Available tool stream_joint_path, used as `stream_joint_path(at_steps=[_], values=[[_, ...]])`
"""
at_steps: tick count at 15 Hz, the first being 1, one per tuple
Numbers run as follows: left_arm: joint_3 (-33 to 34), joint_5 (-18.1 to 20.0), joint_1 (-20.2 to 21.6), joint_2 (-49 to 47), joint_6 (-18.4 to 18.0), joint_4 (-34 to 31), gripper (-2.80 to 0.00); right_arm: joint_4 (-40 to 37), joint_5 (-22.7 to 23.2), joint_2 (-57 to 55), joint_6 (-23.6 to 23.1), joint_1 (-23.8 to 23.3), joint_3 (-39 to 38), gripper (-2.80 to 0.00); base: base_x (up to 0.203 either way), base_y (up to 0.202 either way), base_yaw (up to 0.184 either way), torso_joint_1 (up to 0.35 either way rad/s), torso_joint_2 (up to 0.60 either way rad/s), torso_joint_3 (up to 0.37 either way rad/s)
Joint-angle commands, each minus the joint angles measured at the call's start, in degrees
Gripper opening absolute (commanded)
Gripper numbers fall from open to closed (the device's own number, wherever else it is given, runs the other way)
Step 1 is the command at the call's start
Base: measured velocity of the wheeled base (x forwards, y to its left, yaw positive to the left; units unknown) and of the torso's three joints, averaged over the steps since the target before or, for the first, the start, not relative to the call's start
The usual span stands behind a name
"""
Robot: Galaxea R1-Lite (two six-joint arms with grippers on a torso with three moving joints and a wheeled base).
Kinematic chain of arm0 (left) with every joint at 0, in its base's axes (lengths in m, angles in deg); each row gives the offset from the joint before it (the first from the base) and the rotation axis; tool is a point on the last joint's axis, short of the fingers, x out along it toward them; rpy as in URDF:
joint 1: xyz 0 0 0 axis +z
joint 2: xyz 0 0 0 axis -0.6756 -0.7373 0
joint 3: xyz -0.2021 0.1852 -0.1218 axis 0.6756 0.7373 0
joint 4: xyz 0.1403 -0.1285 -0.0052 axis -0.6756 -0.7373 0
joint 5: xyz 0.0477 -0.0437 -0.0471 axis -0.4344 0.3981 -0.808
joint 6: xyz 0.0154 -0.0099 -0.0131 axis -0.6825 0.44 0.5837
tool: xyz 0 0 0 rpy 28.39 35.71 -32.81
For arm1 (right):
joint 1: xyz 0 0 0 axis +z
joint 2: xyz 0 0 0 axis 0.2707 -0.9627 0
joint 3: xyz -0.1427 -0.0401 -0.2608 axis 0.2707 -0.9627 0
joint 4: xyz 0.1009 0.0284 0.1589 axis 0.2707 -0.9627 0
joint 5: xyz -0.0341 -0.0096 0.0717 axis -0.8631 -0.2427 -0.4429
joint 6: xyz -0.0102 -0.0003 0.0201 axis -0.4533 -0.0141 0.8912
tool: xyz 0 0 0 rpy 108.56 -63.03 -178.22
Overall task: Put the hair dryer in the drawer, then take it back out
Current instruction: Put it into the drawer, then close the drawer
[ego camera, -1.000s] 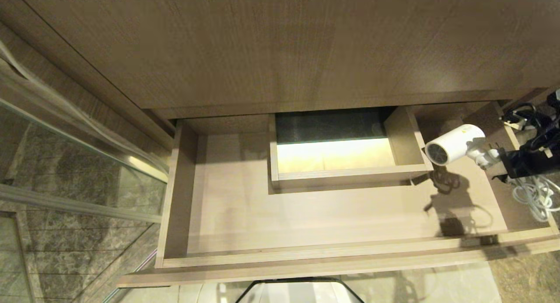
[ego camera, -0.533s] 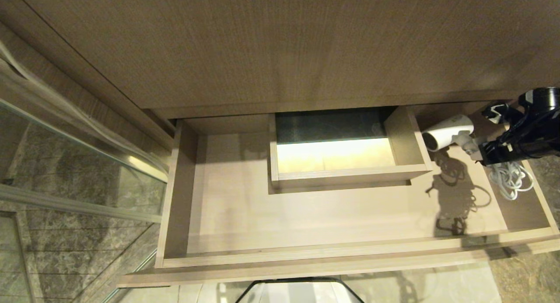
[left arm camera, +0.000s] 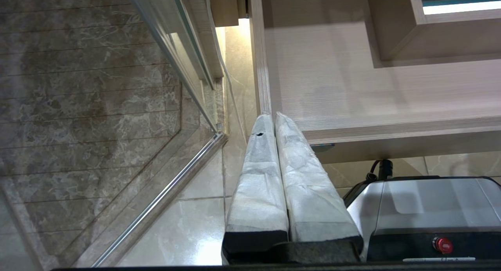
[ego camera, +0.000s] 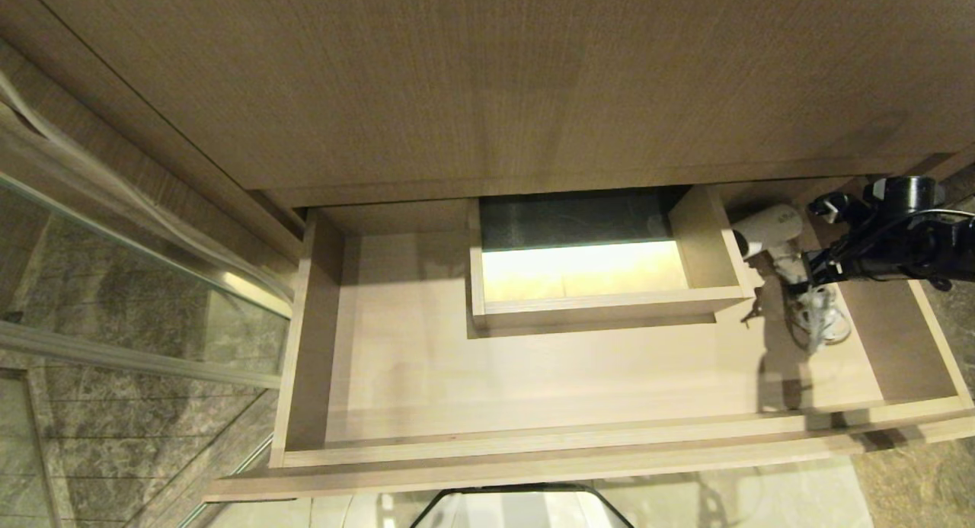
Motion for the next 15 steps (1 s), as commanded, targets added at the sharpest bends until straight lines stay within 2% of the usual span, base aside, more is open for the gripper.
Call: stream_joint_path(at_steps=[1, 3, 7, 8, 12, 15], values=[[0.1, 0.0, 0.0, 0.0, 0.0, 0.0, -2.80, 2.7, 0.0, -2.7, -0.3, 0.4, 0.2, 0.00, 0.000, 0.000, 0.000, 0.000, 0.00, 0.000], [0.1, 0.0, 0.0, 0.0, 0.0, 0.0, -2.80, 2.6, 0.4, -1.3, 0.0, 0.5, -0.2, 0.00, 0.000, 0.000, 0.000, 0.000, 0.00, 0.000], [0.0, 0.0, 0.0, 0.0, 0.0, 0.0, -2.80, 0.5, 0.8, 5.5, 0.1, 0.5, -6.9, 0.00, 0.000, 0.000, 0.000, 0.000, 0.00, 0.000], [0.1, 0.0, 0.0, 0.0, 0.0, 0.0, -2.80, -0.2, 0.9, 6.9, 0.1, 0.4, -7.5, -2.80, 0.000, 0.000, 0.000, 0.000, 0.00, 0.000], [0.0, 0.0, 0.0, 0.0, 0.0, 0.0, -2.80, -3.0, 0.7, 10.3, -1.5, 0.4, -7.1, -2.80, 0.000, 0.000, 0.000, 0.000, 0.00, 0.000], [0.0, 0.0, 0.0, 0.0, 0.0, 0.0, -2.80, -3.0, 0.9, 16.1, -1.8, 0.6, -9.8, -2.80, 0.000, 0.000, 0.000, 0.000, 0.00, 0.000]])
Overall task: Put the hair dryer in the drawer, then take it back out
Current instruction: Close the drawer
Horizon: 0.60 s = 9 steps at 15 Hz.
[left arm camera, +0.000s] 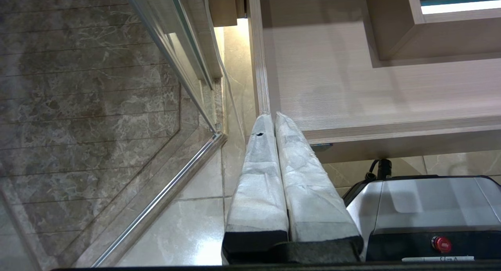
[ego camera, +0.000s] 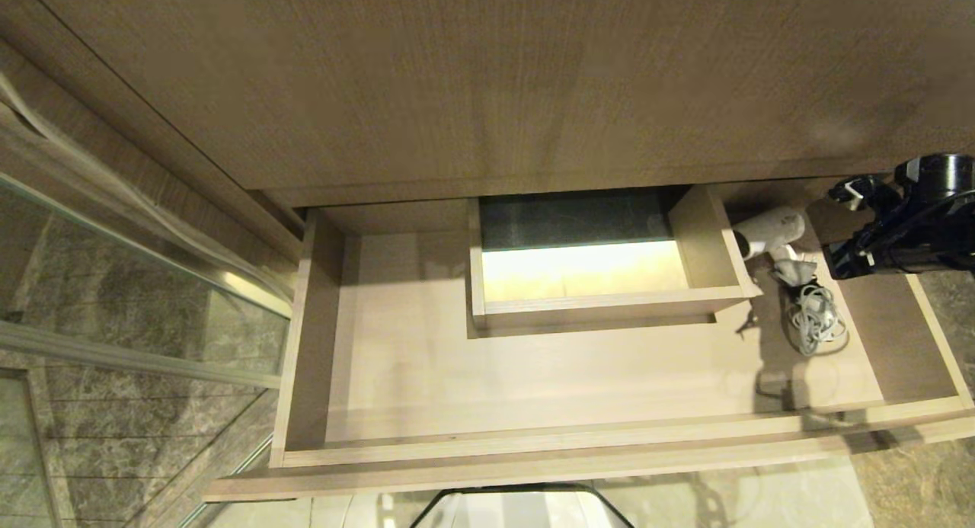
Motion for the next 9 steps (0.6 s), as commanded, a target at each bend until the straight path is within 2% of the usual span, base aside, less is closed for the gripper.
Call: stream_joint_path(at_steps=[1, 3, 5, 9], values=[[0.1, 0.0, 0.0, 0.0, 0.0, 0.0, -2.80, -0.5, 0.1, 6.7, -0.2, 0.1, -2.4, -2.80, 0.000, 0.000, 0.000, 0.000, 0.00, 0.000], [0.1, 0.0, 0.0, 0.0, 0.0, 0.0, -2.80, -2.4, 0.2, 14.1, -0.4, 0.1, -7.4, -2.80, 0.000, 0.000, 0.000, 0.000, 0.00, 0.000], [0.0, 0.0, 0.0, 0.0, 0.0, 0.0, -2.80, -7.4, 0.2, 23.6, -1.9, 0.1, -13.6, -2.80, 0.000, 0.000, 0.000, 0.000, 0.00, 0.000], [0.1, 0.0, 0.0, 0.0, 0.0, 0.0, -2.80, -27.9, -1.3, 42.0, -5.8, 0.0, -27.2, -2.80, 0.000, 0.000, 0.000, 0.000, 0.00, 0.000]])
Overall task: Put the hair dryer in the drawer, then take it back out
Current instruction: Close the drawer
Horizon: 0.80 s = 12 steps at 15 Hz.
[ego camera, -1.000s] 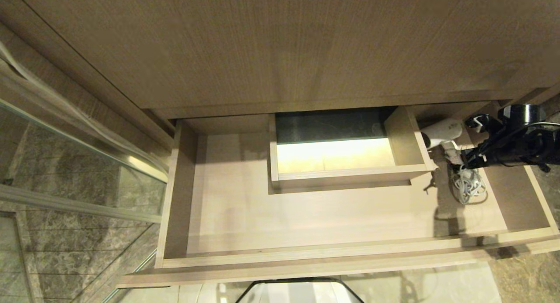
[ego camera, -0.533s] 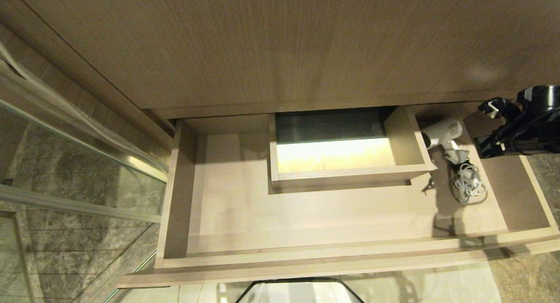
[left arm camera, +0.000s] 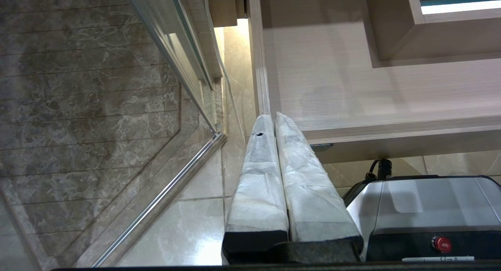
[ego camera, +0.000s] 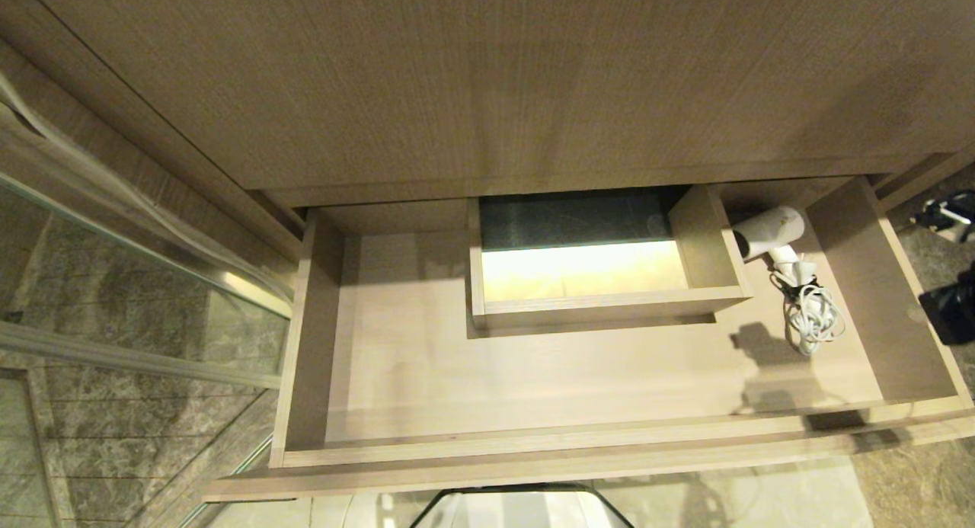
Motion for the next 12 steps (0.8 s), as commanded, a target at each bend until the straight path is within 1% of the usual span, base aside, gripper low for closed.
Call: stream_joint_path(at_steps=[1, 3, 5, 8, 12], values=[[0.0, 0.0, 0.0, 0.0, 0.0, 0.0, -2.80, -10.6, -2.5, 12.6, -0.8, 0.0, -9.4, -2.80, 0.000, 0.000, 0.000, 0.000, 0.00, 0.000], [0.0, 0.0, 0.0, 0.0, 0.1, 0.0, -2.80, -15.9, -9.6, 16.8, -0.8, 0.0, -19.2, -2.80, 0.000, 0.000, 0.000, 0.000, 0.00, 0.000], [0.1, 0.0, 0.0, 0.0, 0.1, 0.0, -2.80, -16.7, -13.7, 16.7, -0.7, 0.1, -25.6, -2.80, 0.000, 0.000, 0.000, 0.000, 0.00, 0.000], [0.0, 0.0, 0.0, 0.0, 0.1, 0.0, -2.80, -11.4, -14.7, 9.3, -0.6, 0.3, -27.6, -2.80, 0.000, 0.000, 0.000, 0.000, 0.00, 0.000], [0.0, 0.0, 0.0, 0.0, 0.1, 0.0, -2.80, -0.6, -14.9, -2.5, -0.1, 1.1, -27.3, -2.80, 0.000, 0.000, 0.000, 0.000, 0.00, 0.000]])
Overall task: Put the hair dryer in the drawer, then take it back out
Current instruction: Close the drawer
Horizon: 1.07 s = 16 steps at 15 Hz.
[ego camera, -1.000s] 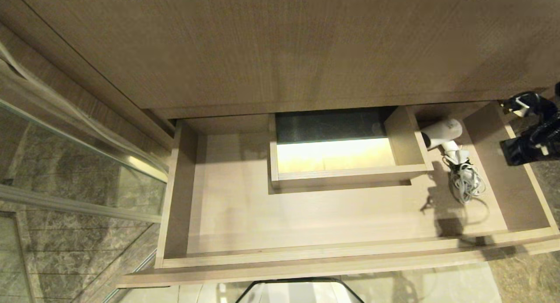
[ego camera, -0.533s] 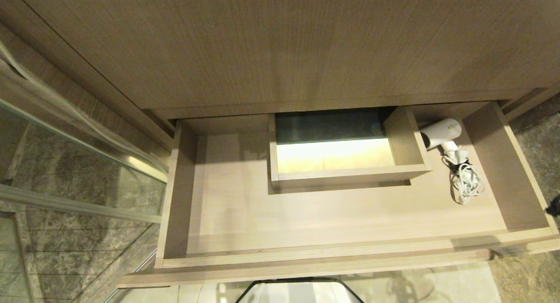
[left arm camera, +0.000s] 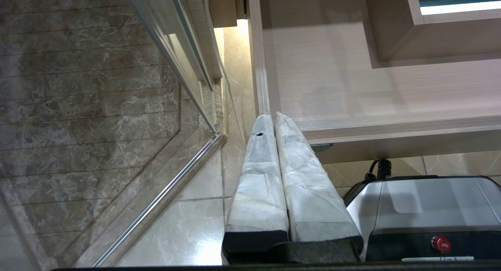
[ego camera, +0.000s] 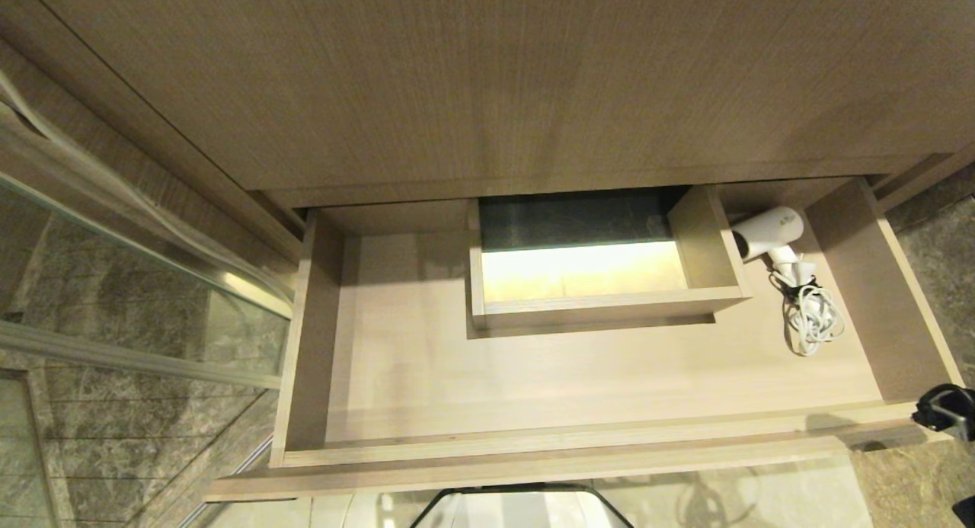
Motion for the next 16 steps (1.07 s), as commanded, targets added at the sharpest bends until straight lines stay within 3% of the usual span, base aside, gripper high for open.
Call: stream_joint_path(at_steps=[1, 6, 12, 14, 16], values=[[0.0, 0.0, 0.0, 0.0, 0.0, 0.0, -2.80, 4.5, -0.1, -9.2, 0.4, 1.0, 0.9, -2.80, 0.000, 0.000, 0.000, 0.000, 0.00, 0.000], [0.1, 0.0, 0.0, 0.0, 0.0, 0.0, -2.80, 16.9, 0.0, -18.2, 1.0, 2.5, 4.2, -2.80, 0.000, 0.000, 0.000, 0.000, 0.00, 0.000], [0.0, 0.0, 0.0, 0.0, 0.0, 0.0, -2.80, 21.6, 3.5, -17.8, 1.3, 2.4, 7.9, -2.80, 0.000, 0.000, 0.000, 0.000, 0.00, 0.000], [0.1, 0.0, 0.0, 0.0, 0.0, 0.0, -2.80, 28.8, 9.2, -17.3, 4.6, 2.6, 9.9, -2.80, 0.000, 0.000, 0.000, 0.000, 0.00, 0.000], [0.0, 0.0, 0.0, 0.0, 0.0, 0.0, -2.80, 37.9, 11.4, -18.4, 9.4, 4.0, 13.2, -2.80, 0.000, 0.000, 0.000, 0.000, 0.00, 0.000]])
